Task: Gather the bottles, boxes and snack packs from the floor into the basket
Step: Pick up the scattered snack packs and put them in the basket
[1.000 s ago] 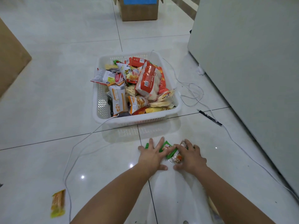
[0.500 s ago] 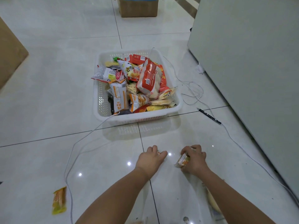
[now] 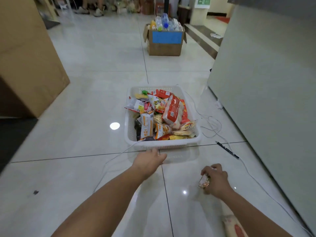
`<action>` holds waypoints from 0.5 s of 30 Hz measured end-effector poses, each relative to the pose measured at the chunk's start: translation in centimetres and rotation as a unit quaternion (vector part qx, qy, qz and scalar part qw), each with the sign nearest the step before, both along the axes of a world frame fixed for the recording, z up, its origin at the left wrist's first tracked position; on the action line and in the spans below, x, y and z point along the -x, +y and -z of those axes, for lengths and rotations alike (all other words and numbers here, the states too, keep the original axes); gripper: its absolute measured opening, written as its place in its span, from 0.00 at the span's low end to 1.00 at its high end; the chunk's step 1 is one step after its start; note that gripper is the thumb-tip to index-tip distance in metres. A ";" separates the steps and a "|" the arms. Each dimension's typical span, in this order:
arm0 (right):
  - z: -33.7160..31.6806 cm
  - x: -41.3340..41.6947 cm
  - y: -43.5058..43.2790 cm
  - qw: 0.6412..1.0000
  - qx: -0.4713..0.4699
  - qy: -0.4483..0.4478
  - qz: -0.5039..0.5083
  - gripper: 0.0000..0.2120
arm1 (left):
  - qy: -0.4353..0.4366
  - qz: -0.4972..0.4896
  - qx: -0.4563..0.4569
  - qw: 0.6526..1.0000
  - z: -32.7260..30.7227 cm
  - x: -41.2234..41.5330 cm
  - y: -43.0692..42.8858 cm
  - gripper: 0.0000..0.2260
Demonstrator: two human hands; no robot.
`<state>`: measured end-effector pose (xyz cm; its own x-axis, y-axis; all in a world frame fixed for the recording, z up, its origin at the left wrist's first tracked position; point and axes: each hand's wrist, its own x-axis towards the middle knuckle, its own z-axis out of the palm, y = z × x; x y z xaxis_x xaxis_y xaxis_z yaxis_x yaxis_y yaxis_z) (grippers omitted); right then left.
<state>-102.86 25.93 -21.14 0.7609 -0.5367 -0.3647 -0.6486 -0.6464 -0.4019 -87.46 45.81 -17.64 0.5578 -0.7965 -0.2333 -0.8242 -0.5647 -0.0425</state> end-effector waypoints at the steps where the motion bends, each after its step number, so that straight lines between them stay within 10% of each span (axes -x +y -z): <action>1: -1.2 -0.9 0.0 1.000 0.007 -0.012 0.000 0.25 | -0.010 -0.008 0.005 1.000 -1.5 -0.5 0.5 0.16; 15: -17.0 -12.3 3.4 0.994 0.059 -0.086 -0.020 0.27 | -0.033 -0.167 0.038 0.985 -13.0 -5.9 6.4 0.30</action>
<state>-90.55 29.34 -4.15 0.8284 -0.5359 -0.1633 -0.5493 -0.7198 -0.4244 -81.55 52.16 -4.60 0.8040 -0.5790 -0.1355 -0.5881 -0.8080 -0.0366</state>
